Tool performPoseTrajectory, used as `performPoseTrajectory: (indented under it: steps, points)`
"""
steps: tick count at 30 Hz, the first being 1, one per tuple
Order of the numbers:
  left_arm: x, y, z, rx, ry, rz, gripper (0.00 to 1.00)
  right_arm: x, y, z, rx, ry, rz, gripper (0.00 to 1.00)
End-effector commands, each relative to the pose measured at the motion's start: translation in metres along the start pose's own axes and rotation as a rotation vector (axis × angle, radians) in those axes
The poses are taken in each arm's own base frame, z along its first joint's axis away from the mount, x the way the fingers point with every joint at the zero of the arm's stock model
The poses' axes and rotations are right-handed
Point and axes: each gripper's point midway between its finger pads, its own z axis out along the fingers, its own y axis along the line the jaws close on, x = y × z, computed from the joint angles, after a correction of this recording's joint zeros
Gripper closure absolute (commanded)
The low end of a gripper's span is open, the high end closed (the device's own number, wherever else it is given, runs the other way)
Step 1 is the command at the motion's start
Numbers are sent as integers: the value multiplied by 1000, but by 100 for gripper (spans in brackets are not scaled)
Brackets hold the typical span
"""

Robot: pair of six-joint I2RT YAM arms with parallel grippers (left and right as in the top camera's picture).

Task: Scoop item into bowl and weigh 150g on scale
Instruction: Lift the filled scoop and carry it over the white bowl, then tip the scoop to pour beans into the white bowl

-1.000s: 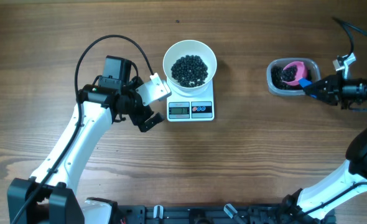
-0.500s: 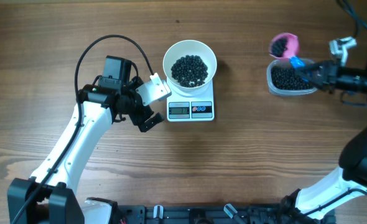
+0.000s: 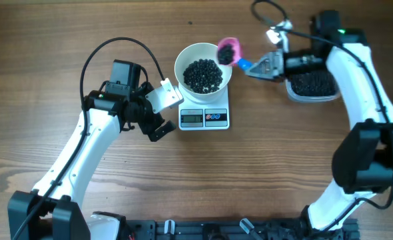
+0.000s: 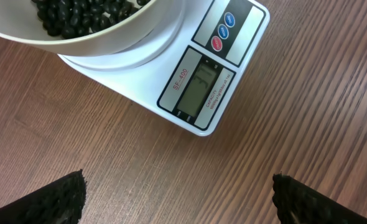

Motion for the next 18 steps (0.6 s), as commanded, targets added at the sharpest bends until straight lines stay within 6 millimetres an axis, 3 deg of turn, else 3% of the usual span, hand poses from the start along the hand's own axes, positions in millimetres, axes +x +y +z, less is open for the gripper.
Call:
performPoseTrajectory:
  steps: [1, 9, 18]
  points:
    - [-2, -1, 1, 14, -16, 8, 0, -11, 14, 7, 162, 7, -74, 96]
    - [-2, -1, 1, 14, -16, 8, 0, -23, 12, 26, 618, 35, -272, 96]
    - [-2, -1, 1, 14, -16, 8, 0, -24, 14, 33, 964, 96, -538, 96]
